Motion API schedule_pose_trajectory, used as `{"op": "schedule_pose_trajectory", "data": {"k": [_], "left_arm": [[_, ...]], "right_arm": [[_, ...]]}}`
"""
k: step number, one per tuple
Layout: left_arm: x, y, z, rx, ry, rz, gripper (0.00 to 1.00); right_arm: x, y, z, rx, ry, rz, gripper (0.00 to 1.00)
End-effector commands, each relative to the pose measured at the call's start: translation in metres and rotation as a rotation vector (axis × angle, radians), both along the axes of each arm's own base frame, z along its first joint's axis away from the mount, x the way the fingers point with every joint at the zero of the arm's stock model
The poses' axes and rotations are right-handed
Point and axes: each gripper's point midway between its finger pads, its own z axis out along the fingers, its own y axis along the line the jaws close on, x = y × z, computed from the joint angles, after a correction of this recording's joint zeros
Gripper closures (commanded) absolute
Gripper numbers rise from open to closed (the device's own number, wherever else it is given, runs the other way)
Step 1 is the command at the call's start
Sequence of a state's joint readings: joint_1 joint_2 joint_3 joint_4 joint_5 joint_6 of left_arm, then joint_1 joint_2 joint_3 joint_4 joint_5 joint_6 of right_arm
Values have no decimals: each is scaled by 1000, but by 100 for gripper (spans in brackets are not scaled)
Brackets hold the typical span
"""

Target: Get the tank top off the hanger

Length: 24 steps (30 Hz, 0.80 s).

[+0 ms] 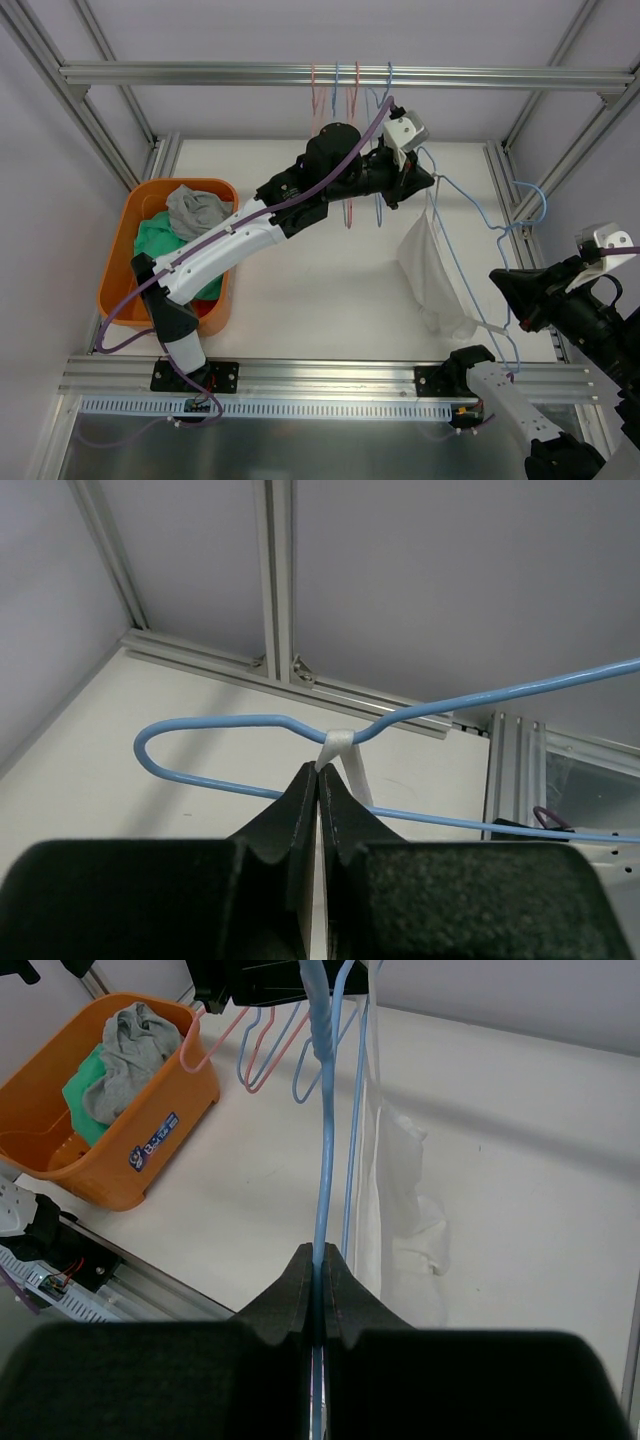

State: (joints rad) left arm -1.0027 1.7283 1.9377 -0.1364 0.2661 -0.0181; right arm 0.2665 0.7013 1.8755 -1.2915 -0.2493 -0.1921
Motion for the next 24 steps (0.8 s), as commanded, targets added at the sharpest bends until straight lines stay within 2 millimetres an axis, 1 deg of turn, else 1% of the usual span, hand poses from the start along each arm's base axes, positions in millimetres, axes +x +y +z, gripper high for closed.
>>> {"op": "schedule_pose_trajectory", "data": {"k": [1, 2, 3, 4, 6, 7, 8, 9, 10, 12, 13, 15, 16, 19, 20, 22, 23, 24], "left_arm": [[-1, 7, 34, -82, -58, 35, 100], [1, 9, 33, -82, -54, 54, 100], [10, 15, 37, -92, -51, 124, 100], [14, 21, 43, -106, -51, 176, 100], [30, 34, 48, -126, -35, 306, 100], [47, 51, 54, -145, -27, 441, 100], [53, 58, 57, -158, -21, 495, 100], [58, 64, 59, -165, -19, 538, 100], [66, 72, 64, -178, -20, 603, 100], [73, 78, 65, -181, -21, 656, 100], [78, 81, 67, -187, -23, 694, 100], [80, 81, 67, -180, -18, 707, 100], [82, 80, 70, -183, -16, 711, 100], [82, 75, 65, -165, 0, 698, 100], [79, 69, 64, -164, 7, 661, 100], [68, 64, 64, -160, 16, 591, 100], [53, 52, 65, -160, 23, 482, 100], [41, 51, 70, -171, 23, 423, 100]], "right_arm": [[6, -3, 8, -13, -37, -13, 100], [9, -4, 3, -23, -23, -18, 100], [9, -8, -1, -36, -20, -33, 100], [9, -8, -6, -48, -8, -32, 100], [11, -7, -20, -68, 27, -21, 100], [7, -6, -25, -71, 24, -7, 100], [7, -3, -35, -79, 50, 11, 100], [2, 3, -39, -74, 54, 55, 100], [-5, 4, -42, -76, 37, 82, 100], [-13, 12, -45, -71, 25, 143, 100], [-20, 11, -43, -70, 1, 152, 100], [-25, 7, -38, -65, -30, 136, 100], [-28, 4, -35, -59, -45, 123, 100], [-34, -6, -28, -55, -92, 76, 100], [-37, -8, -27, -57, -109, 69, 100], [-37, -12, -23, -56, -134, 49, 100], [-35, -17, -19, -48, -147, 10, 100], [-34, -20, -16, -43, -161, -10, 100]]}}
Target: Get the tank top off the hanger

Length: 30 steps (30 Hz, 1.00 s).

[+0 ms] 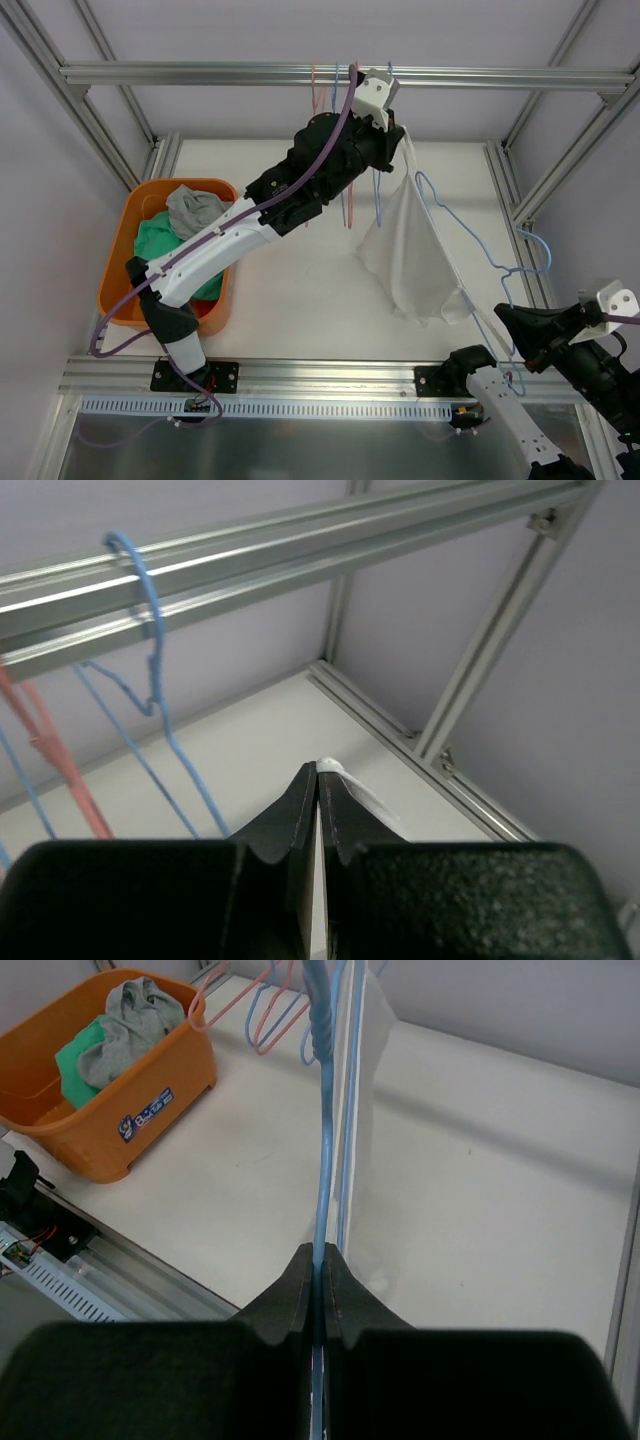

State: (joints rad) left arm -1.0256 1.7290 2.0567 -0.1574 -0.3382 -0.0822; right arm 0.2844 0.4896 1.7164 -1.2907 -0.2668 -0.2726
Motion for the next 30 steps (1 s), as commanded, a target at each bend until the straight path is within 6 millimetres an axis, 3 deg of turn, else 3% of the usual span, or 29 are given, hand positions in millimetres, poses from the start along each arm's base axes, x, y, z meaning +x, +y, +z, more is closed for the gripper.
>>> {"op": "schedule_pose_trajectory", "data": {"k": [1, 3, 5, 6, 7, 8, 13, 15, 16, 18, 19, 21, 24, 26, 27, 29, 30], "left_arm": [[-37, -11, 17, -47, -4, -210, 100], [-60, -14, 22, -64, 3, -323, 100], [-69, -15, 14, -62, 33, -366, 100], [-82, -13, 17, -67, 32, -423, 100], [-88, -16, 5, -49, 54, -455, 100], [-96, -16, 1, -50, 70, -487, 100], [-148, -14, -42, 9, 154, -658, 100], [-176, -15, -52, 34, 155, -741, 100], [-187, -18, -73, 79, 161, -786, 100], [-225, -22, -89, 103, 164, -917, 100], [-235, -23, -115, 141, 199, -953, 100], [-260, -26, -134, 156, 218, -1049, 100], [-274, -26, -191, 224, 338, -1072, 100], [-273, -25, -213, 244, 398, -1036, 100], [-265, -23, -237, 278, 437, -971, 100], [-257, -24, -257, 289, 471, -896, 100], [-242, -20, -279, 321, 496, -790, 100]], "right_arm": [[9, -13, 16, 16, -75, -82, 100], [11, -18, 29, 55, -144, -120, 100], [17, -14, 45, 91, -224, -113, 100], [11, -14, 51, 129, -266, -106, 100], [12, -12, 70, 171, -349, -98, 100], [19, -8, 68, 184, -353, -86, 100], [25, -5, 107, 309, -496, -80, 100], [42, -3, 107, 336, -508, -98, 100], [43, -3, 126, 386, -585, -93, 100], [54, 0, 133, 436, -632, -90, 100], [64, 4, 140, 469, -702, -77, 100], [66, 6, 148, 524, -807, -52, 100], [72, 3, 150, 563, -1015, -60, 100], [76, 1, 146, 546, -1080, -78, 100], [81, 0, 143, 498, -1097, -102, 100], [90, 1, 132, 453, -1079, -126, 100], [94, -3, 128, 428, -1035, -155, 100]]}}
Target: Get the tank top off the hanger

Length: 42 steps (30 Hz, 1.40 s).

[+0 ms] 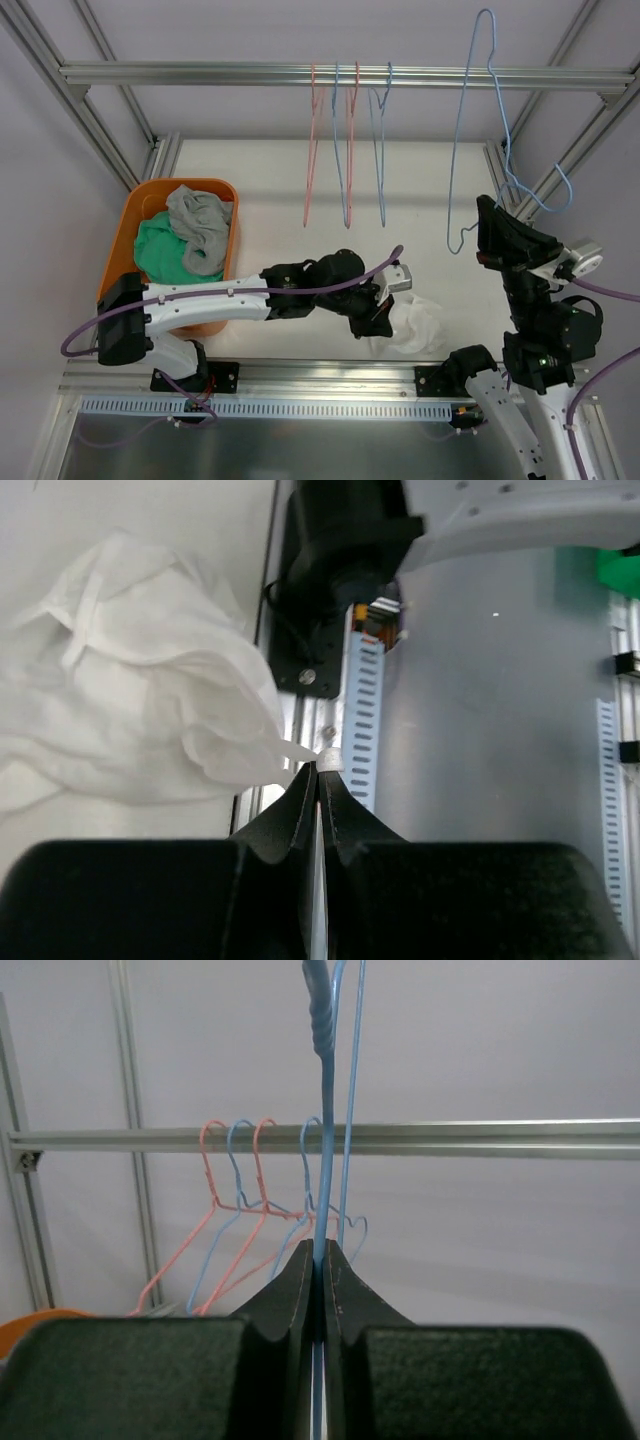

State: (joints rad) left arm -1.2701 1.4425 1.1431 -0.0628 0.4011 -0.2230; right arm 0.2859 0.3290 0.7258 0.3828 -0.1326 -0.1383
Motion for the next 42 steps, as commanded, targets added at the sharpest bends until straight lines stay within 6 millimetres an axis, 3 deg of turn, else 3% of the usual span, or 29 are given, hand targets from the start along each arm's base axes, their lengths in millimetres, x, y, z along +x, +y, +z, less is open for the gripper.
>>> {"op": "schedule_pose_trajectory", "data": {"k": [1, 2, 3, 4, 6, 7, 9, 11, 12, 13, 14, 19, 20, 22, 26, 27, 29, 31, 32, 33, 35, 39, 42], "left_arm": [[26, -3, -27, 34, -5, 197, 100], [32, -1, -37, 59, -5, 236, 100], [36, 4, -54, 102, -3, 275, 100], [45, 8, -62, 124, -6, 341, 100], [51, 17, -78, 163, -3, 404, 100], [55, 21, -82, 171, -1, 441, 100], [57, 30, -85, 176, -5, 473, 95], [61, 36, -80, 165, -19, 507, 67], [62, 41, -79, 166, -18, 526, 19], [66, 43, -75, 155, -27, 548, 4], [64, 50, -72, 165, -31, 549, 1], [64, 70, -64, 152, -41, 583, 1], [65, 76, -69, 168, -45, 594, 1], [63, 84, -70, 172, -46, 601, 1], [63, 102, -84, 207, -52, 628, 1], [63, 105, -86, 210, -48, 639, 1], [61, 110, -88, 213, -40, 646, 1], [58, 113, -86, 201, -29, 642, 1], [57, 115, -89, 204, -28, 639, 1], [56, 117, -89, 203, -28, 634, 1], [54, 120, -91, 201, -27, 629, 1], [52, 122, -91, 200, -24, 622, 1], [50, 121, -90, 195, -14, 609, 1]], "right_arm": [[-21, -23, 22, -4, -36, -110, 100], [-38, -37, 39, 11, 12, -145, 100], [-34, -40, 22, -23, 137, -167, 100], [-21, -39, -31, -122, 390, -183, 100], [-35, -47, -43, -146, 524, -202, 100], [-36, -48, -76, -203, 666, -202, 100], [-43, -42, -85, -257, 718, -162, 100], [-41, -42, -100, -306, 821, -162, 100], [-46, -43, -95, -311, 844, -161, 100], [-40, -41, -96, -316, 886, -160, 100], [-39, -40, -94, -315, 895, -157, 100], [-16, -35, -65, -324, 880, -168, 100], [-1, -32, -65, -340, 907, -172, 100], [10, -26, -47, -330, 896, -160, 100], [46, -15, -30, -299, 896, -156, 100], [64, -9, -31, -302, 915, -155, 100], [78, 3, -15, -289, 886, -113, 100], [103, 11, -18, -295, 918, -110, 100], [109, 11, -5, -283, 890, -118, 100], [126, 15, -11, -296, 914, -123, 100], [135, 18, 6, -285, 879, -124, 100], [162, 26, 11, -273, 882, -126, 100], [180, 32, 2, -274, 912, -126, 100]]}}
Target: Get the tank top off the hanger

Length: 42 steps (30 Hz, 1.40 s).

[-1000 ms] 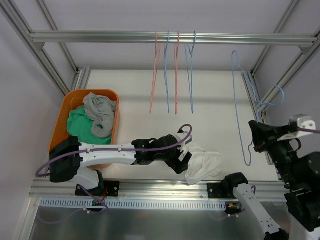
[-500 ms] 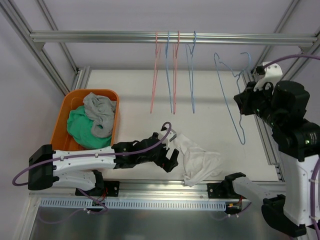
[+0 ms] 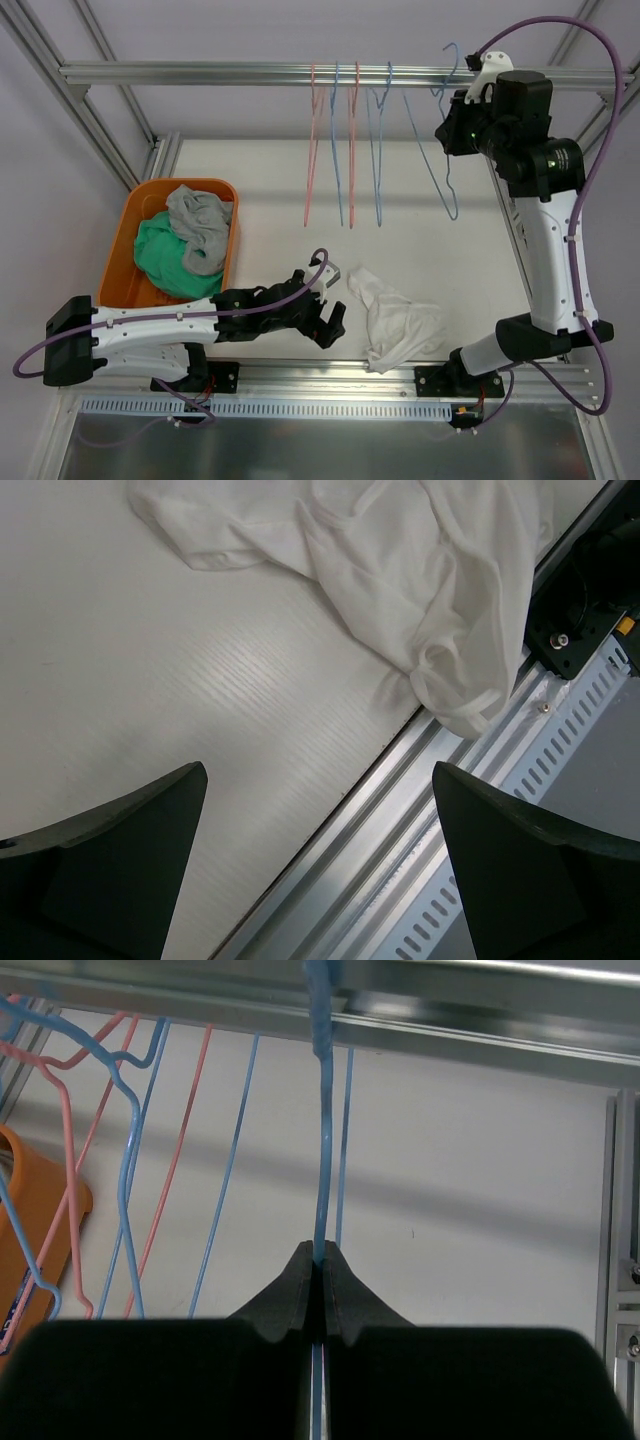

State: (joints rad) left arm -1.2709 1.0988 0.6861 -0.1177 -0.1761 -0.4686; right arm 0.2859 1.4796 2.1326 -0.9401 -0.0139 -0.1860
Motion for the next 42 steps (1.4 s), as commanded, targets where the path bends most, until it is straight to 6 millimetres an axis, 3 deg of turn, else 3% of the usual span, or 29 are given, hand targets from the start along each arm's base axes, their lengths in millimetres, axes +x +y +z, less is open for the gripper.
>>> {"op": "schedule_pose_trajectory", "data": {"k": [1, 7, 10, 18, 19, 20, 22, 25, 26, 28, 29, 30, 31, 32, 35, 36, 37, 39, 42], "left_arm": [[-6, 0, 2, -20, 15, -8, 1], [-6, 0, 5, -29, 16, -10, 1], [-7, -3, 7, -32, 16, -22, 1], [-6, -13, 12, -32, 14, -31, 1], [-6, -16, 17, -40, 12, -40, 1], [-8, -20, 19, -43, 14, -54, 1], [-9, -30, 22, -39, 11, -76, 1], [-14, -44, 23, -23, -6, -102, 1], [-14, -48, 24, -20, -15, -101, 1], [-16, -60, 21, 3, -20, -108, 1], [-16, -64, 20, 12, -30, -110, 1], [-18, -69, 7, 50, -30, -118, 1], [-17, -77, 11, 49, -45, -122, 1], [-16, -82, 9, 58, -52, -119, 1], [-17, -104, 1, 84, -68, -129, 1], [-17, -116, -3, 92, -66, -138, 1], [-17, -124, -5, 91, -70, -147, 1], [-16, -143, -10, 94, -66, -150, 1], [-12, -166, -17, 97, -74, -161, 1]], "right_arm": [[11, 5, 27, 47, -82, -10, 100], [10, 8, -15, 11, 30, 2, 100], [7, 8, -25, -1, 54, 10, 100], [-6, 8, -23, 10, 40, 28, 98], [-7, 8, -22, 12, 37, 30, 90], [-9, 8, -22, 15, 37, 33, 71], [-18, 8, -20, 18, 28, 54, 65], [-29, 2, -23, 10, 28, 50, 31], [-40, -3, -17, 11, 4, 49, 2], [-50, -14, -26, -9, 14, 21, 1], [-64, -21, -20, -12, -13, 10, 1], [-70, -27, -21, -19, -20, -11, 1], [-78, -31, -32, -29, 5, -15, 1], [-95, -43, -24, -37, -34, -50, 1], [-120, -65, -38, -71, -33, -128, 0], [-138, -76, -31, -67, -82, -161, 1], [-147, -81, -38, -72, -74, -173, 1], [-172, -86, -33, -43, -131, -174, 0], [-190, -86, -35, -17, -157, -150, 0]]}}
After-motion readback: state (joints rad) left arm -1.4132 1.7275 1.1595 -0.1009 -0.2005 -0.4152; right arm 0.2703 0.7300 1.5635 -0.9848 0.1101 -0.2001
